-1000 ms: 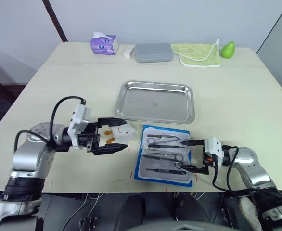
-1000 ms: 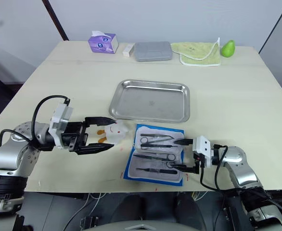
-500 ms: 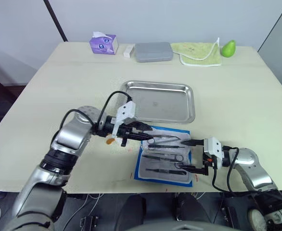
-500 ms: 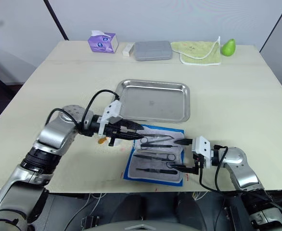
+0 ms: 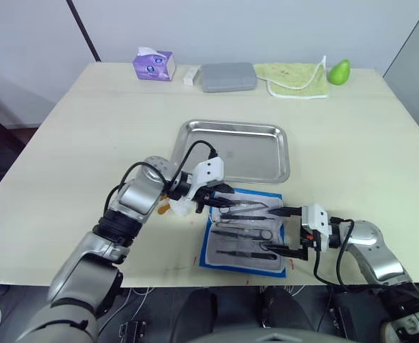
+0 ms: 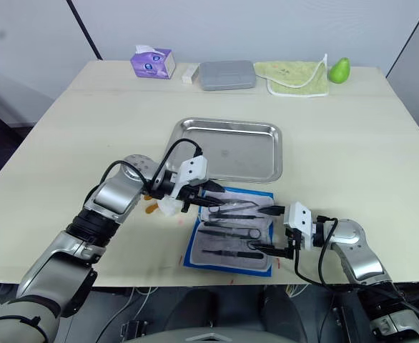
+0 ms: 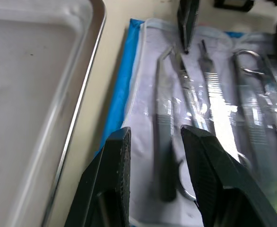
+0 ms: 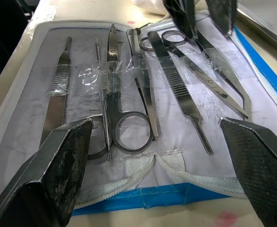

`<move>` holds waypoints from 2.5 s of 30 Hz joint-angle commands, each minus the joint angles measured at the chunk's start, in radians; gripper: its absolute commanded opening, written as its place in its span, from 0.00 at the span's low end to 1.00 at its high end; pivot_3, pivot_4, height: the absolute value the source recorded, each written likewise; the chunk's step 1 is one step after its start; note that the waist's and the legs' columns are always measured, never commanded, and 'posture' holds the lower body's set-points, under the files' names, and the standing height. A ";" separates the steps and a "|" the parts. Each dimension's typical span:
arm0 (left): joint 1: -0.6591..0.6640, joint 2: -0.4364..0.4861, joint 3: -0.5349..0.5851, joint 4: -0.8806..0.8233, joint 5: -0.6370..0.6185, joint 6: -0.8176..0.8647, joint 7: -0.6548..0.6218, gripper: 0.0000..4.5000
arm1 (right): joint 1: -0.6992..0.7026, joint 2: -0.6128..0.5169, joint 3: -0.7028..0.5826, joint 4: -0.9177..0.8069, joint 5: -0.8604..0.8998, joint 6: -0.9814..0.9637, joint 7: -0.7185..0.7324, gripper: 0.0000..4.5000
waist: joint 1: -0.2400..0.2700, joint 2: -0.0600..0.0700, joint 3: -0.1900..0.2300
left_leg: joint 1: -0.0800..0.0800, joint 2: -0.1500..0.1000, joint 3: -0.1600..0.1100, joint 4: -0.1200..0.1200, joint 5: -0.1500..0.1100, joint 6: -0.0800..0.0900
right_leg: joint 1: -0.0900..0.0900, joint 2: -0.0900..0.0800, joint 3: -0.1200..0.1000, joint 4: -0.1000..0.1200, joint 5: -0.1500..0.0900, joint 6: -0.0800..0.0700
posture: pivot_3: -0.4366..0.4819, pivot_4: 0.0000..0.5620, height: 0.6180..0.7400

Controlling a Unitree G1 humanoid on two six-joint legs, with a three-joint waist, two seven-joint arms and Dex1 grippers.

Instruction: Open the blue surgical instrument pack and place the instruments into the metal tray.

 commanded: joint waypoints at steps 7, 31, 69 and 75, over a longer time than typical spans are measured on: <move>-0.009 -0.017 -0.036 0.010 0.075 -0.044 -0.001 0.40 | 0.020 -0.004 0.036 0.061 -0.062 0.024 -0.008 1.00 | 0.001 0.000 0.000 | 0.000 0.000 0.000 0.000 0.000 0.000 | 0.000 0.000 0.000 0.000 0.000 0.000 | 0.48 0.27 1.00; -0.092 0.003 -0.074 -0.058 0.162 0.067 -0.055 0.01 | 0.004 -0.013 0.070 0.070 -0.092 0.039 0.003 1.00 | -0.001 0.000 -0.001 | 0.000 0.000 0.000 0.000 0.000 0.000 | 0.000 0.000 0.000 0.000 0.000 0.000 | 0.48 0.27 1.00; -0.040 0.270 0.070 -0.251 0.052 0.169 -0.144 0.01 | -0.003 -0.037 0.085 0.075 -0.098 0.064 0.020 1.00 | -0.012 0.001 0.000 | 0.000 0.001 -0.001 -0.001 0.000 0.000 | 0.000 0.000 0.000 -0.001 0.000 0.000 | 0.48 0.27 1.00; 0.022 0.333 0.235 -0.321 -0.079 0.251 -0.129 0.01 | 0.005 -0.052 0.074 0.067 -0.086 0.068 0.027 1.00 | -0.004 0.001 0.000 | 0.000 0.001 -0.001 -0.001 0.000 0.000 | 0.000 0.000 0.000 -0.001 0.000 0.000 | 0.48 0.27 1.00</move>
